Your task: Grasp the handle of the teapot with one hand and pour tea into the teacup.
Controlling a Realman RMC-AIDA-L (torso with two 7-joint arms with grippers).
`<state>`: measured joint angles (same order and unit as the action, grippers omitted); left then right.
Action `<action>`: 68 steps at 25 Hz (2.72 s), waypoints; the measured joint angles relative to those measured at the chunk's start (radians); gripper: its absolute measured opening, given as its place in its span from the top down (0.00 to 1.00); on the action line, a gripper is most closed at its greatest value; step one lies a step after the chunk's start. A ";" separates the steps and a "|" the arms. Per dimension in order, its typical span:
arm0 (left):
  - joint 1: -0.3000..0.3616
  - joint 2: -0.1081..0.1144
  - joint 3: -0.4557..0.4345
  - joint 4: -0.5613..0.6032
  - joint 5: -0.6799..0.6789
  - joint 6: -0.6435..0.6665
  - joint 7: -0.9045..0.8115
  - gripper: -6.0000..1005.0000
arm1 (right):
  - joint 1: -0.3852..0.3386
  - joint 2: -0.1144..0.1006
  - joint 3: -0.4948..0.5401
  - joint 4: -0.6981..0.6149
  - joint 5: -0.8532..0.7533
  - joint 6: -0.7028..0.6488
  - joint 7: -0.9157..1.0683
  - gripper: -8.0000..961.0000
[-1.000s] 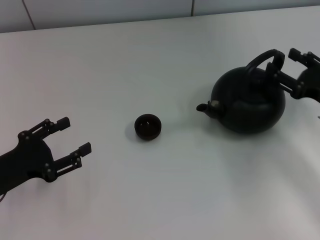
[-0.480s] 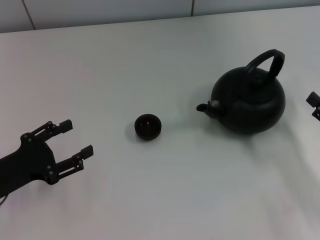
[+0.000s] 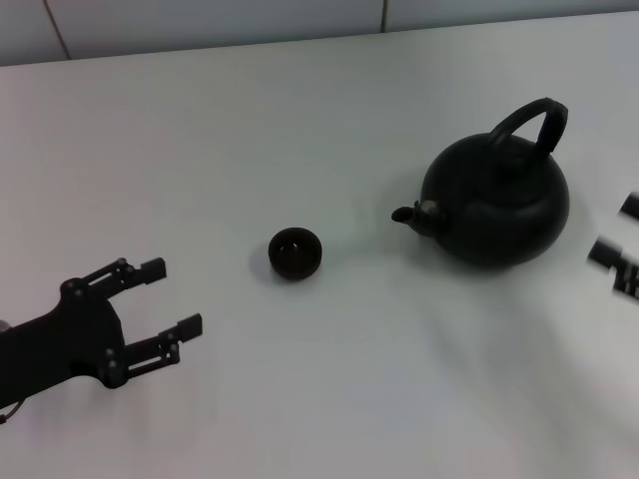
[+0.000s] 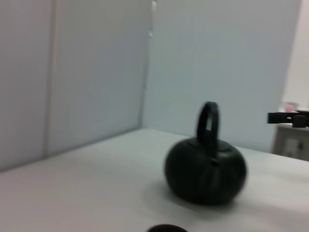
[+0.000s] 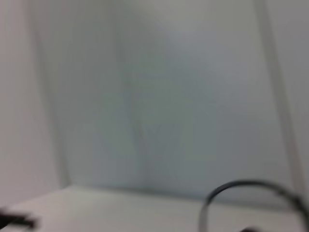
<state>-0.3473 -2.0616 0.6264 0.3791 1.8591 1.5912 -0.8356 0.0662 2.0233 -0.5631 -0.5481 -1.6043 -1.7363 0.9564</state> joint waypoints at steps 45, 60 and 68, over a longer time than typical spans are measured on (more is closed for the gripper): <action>-0.083 0.056 0.233 0.219 0.094 0.082 -0.370 0.20 | 0.231 0.002 -0.029 -0.388 -0.566 -0.081 0.289 0.24; -0.087 0.055 0.221 0.219 0.093 0.082 -0.367 0.20 | 0.225 0.014 -0.037 -0.386 -0.576 -0.073 0.289 0.24; -0.087 0.055 0.220 0.219 0.094 0.082 -0.368 0.20 | 0.229 0.015 -0.038 -0.381 -0.577 -0.072 0.289 0.24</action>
<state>-0.4342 -2.0063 0.8467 0.5983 1.9526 1.6736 -1.2041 0.2956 2.0386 -0.6011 -0.9294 -2.1815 -1.8083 1.2452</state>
